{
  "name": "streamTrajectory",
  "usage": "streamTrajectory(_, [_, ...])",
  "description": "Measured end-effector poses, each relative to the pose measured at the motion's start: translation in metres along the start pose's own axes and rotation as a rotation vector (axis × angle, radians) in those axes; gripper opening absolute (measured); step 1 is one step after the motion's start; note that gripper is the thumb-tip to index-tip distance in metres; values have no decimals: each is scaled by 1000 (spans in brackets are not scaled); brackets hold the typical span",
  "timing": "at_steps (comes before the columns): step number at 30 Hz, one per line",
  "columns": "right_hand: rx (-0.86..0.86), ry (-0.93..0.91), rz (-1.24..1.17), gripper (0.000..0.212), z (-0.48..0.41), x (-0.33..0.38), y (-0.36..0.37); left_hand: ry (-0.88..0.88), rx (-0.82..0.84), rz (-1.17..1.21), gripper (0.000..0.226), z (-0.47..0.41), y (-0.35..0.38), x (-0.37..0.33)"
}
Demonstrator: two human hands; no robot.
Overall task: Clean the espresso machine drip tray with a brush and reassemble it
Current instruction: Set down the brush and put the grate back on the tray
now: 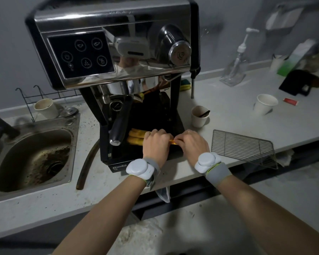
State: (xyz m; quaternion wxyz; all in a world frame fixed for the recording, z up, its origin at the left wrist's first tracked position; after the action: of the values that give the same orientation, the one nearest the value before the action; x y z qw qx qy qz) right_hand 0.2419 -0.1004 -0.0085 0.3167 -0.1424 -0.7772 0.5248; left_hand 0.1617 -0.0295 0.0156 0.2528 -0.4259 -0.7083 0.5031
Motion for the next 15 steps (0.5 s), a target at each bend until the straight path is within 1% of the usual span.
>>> streamTrajectory(9, [-100, 130, -82, 24, 27, -28, -26, 116, -24, 97, 25, -1, 4, -36])
streamTrajectory(15, [-82, 192, -136, 26, 30, -59, -29, 179, -32, 126, 27, -8, 9, -67])
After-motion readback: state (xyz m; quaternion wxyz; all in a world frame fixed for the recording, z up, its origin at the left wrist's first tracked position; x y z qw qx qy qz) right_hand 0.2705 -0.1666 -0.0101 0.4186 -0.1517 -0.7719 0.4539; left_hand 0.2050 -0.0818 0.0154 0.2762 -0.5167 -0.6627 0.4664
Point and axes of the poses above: each hand's wrist, its own z-axis away from the middle knuckle, its own y-axis out of the palm, x = y × z, the point moved 9 cm from there along -z, towards the middle knuckle, and after that the axes turned 10 degrees about -x, right-handed, at the moved point
